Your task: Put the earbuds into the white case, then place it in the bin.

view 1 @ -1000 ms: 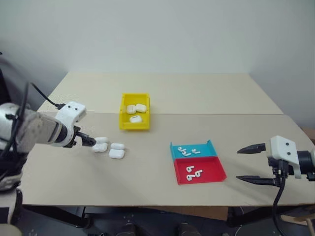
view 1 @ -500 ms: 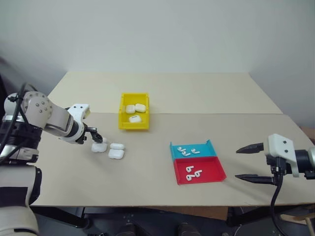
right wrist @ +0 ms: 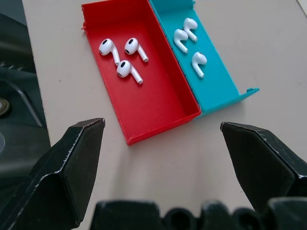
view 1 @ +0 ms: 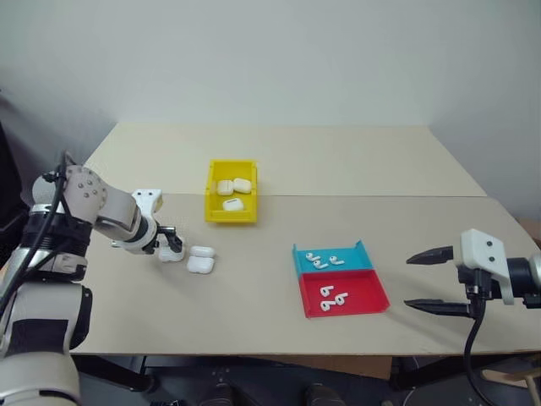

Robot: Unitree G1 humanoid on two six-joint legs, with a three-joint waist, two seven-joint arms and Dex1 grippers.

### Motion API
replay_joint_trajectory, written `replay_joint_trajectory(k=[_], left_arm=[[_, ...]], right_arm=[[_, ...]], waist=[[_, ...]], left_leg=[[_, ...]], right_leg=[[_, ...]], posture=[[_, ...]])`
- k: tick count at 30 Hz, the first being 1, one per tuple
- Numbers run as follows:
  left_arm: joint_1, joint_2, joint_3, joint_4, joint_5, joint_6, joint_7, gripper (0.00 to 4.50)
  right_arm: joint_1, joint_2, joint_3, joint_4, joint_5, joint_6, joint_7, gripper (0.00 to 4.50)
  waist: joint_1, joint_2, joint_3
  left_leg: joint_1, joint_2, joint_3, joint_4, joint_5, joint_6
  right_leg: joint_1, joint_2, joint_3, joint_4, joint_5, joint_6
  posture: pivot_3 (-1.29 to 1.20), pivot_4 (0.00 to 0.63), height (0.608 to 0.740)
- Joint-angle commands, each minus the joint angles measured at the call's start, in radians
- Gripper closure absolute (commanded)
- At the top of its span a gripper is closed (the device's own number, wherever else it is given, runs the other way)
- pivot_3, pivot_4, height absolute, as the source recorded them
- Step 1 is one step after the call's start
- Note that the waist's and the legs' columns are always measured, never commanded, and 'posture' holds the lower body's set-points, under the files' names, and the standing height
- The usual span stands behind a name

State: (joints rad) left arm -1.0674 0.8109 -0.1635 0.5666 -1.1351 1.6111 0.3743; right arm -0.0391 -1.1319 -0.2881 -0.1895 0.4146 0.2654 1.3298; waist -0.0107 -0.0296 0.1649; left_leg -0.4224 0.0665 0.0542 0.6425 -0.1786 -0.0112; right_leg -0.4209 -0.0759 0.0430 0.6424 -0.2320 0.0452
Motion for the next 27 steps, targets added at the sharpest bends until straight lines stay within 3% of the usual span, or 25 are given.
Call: replay_joint_trajectory(k=[1,14,27], left_arm=[[-0.018,-0.027,0.068,0.050,0.035,0.003,0.028,0.00],[-0.033,-0.110,0.155,0.066,0.196,0.003,0.025,0.00],[-0.045,-0.099,0.091,0.062,0.175,0.003,-0.001,0.00]], right_arm=[[-0.006,-0.027,-0.036,-0.012,0.006,0.006,0.007,0.03],[0.000,-0.025,-0.032,-0.015,0.003,0.014,-0.007,0.03],[0.023,-0.020,-0.028,-0.028,-0.008,0.032,-0.032,0.03]], waist=[[0.000,0.000,0.000],[-0.001,0.000,0.000],[-0.001,0.000,0.000]], left_leg=[[0.000,0.000,0.000,0.000,0.000,0.000],[0.000,0.000,-0.001,0.000,0.000,-0.001],[0.000,-0.001,-0.001,0.000,0.000,-0.001]], right_leg=[[0.000,0.000,0.000,0.000,0.000,0.000],[0.000,0.000,0.000,0.000,0.000,0.000],[0.000,0.000,0.000,0.000,0.000,0.000]], posture=[[0.00,0.150,0.740],[0.00,0.150,0.740],[0.00,0.150,0.740]])
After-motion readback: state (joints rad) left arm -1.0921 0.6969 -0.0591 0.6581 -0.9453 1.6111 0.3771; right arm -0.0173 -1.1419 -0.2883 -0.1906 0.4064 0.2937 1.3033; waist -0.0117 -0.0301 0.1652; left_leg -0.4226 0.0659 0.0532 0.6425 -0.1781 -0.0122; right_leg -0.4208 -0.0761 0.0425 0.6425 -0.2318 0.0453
